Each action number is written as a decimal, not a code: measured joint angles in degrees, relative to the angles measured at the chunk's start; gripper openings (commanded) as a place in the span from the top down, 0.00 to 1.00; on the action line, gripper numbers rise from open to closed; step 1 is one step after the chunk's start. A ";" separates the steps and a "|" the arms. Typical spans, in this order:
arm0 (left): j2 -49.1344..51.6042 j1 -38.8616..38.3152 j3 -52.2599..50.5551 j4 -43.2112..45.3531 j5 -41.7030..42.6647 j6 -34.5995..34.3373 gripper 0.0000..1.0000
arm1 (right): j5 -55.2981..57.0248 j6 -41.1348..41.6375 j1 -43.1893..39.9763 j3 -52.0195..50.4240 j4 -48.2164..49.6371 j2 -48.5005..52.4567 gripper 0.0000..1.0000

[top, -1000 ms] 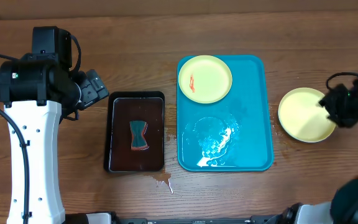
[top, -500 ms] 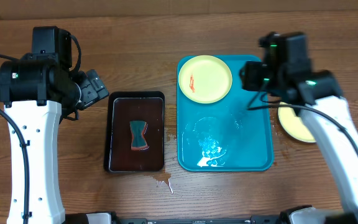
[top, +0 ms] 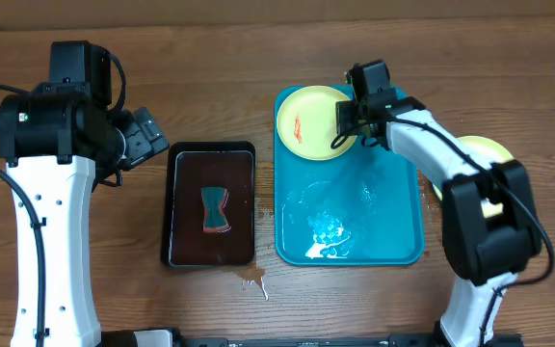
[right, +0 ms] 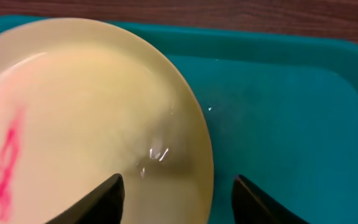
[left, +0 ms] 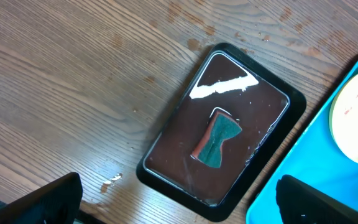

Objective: Clean dirty plates on tray and stack at the side
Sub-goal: 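Move the right gripper to the upper yellow plate and grip its rim, then grasp the sponge from the black tray with the left gripper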

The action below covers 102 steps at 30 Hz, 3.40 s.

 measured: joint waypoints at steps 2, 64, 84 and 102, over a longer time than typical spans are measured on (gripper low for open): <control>0.00 0.00 0.00 -0.02 0.00 -0.02 0.00 | 0.15 -0.42 -0.33 0.00 1.44 1.86 0.60; 0.02 -14.88 -19.26 14.47 9.94 8.44 0.29 | -8.85 8.52 -1.29 -21.40 -23.54 -31.85 0.47; 1.99 -16.04 -53.20 47.80 3.78 2.64 0.69 | -9.49 8.11 -1.29 -19.89 -26.40 -36.24 0.43; 9.42 -16.04 -38.21 31.50 4.00 4.20 0.96 | -5.16 14.25 -5.51 -19.89 -27.04 -36.24 0.43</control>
